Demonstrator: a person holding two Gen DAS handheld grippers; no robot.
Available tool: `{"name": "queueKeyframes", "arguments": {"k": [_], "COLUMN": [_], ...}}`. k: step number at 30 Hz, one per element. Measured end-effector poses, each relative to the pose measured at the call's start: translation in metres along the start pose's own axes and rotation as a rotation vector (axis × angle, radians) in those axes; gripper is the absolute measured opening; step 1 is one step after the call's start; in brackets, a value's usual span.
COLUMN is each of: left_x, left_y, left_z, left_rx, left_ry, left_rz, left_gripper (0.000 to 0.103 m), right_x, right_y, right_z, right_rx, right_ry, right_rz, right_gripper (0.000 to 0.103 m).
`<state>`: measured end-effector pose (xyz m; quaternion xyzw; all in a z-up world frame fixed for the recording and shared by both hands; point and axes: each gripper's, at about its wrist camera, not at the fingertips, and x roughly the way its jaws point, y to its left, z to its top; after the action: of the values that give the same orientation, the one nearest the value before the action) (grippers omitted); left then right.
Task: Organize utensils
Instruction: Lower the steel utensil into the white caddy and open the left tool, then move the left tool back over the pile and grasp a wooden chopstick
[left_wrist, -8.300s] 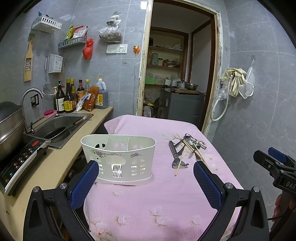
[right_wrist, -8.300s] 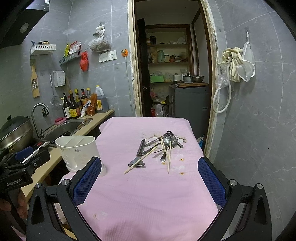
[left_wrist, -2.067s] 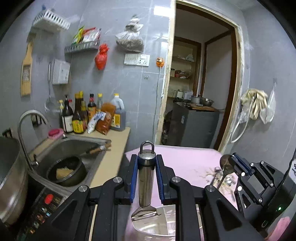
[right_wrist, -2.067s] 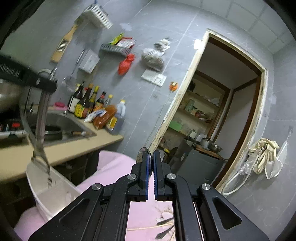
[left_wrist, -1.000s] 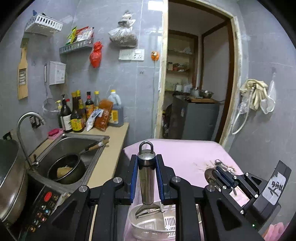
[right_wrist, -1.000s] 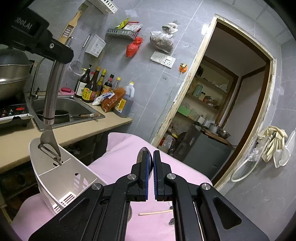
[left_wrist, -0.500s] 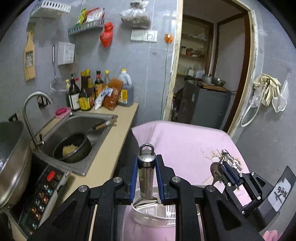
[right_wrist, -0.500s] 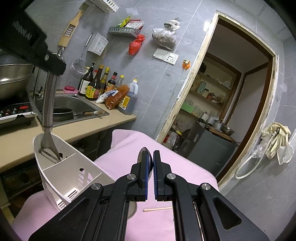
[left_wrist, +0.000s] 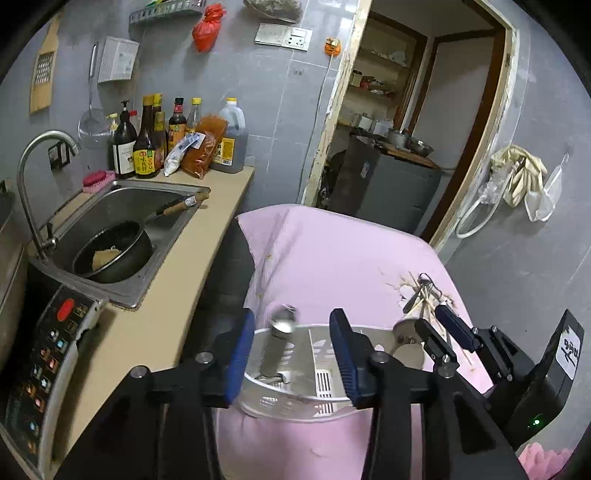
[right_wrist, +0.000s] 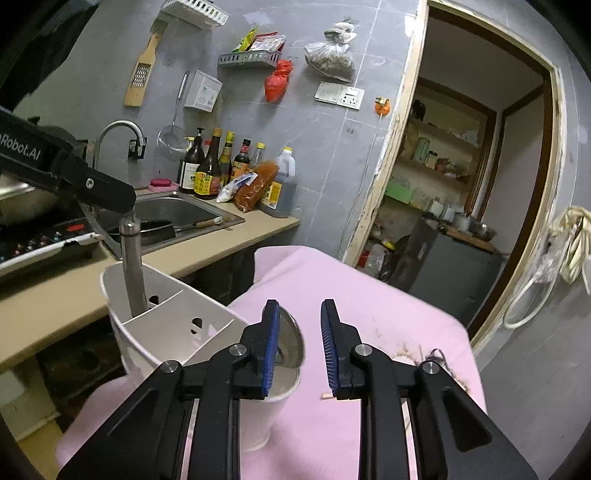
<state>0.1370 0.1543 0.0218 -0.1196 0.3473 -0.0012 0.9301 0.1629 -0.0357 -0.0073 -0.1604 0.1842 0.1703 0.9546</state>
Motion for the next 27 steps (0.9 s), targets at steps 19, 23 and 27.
{"name": "queueKeyframes", "arguments": {"k": [19, 23, 27], "left_x": [-0.005, 0.003, 0.013], "left_y": [-0.057, -0.091, -0.124], "left_z": [-0.007, -0.002, 0.001], "left_rx": [0.066, 0.103, 0.112], "left_ry": [-0.258, -0.304, -0.349], "left_rz": [0.116, 0.12, 0.112], "left_gripper": [0.103, 0.103, 0.103], "right_x": [-0.042, -0.053, -0.06], "right_y": [-0.111, -0.149, -0.184], "right_z": [0.001, -0.005, -0.008], "right_rx": [0.33, 0.348, 0.329], "right_ry": [-0.053, -0.07, -0.099], "right_rz": [-0.06, -0.127, -0.203], "right_gripper": [0.083, 0.097, 0.101]}}
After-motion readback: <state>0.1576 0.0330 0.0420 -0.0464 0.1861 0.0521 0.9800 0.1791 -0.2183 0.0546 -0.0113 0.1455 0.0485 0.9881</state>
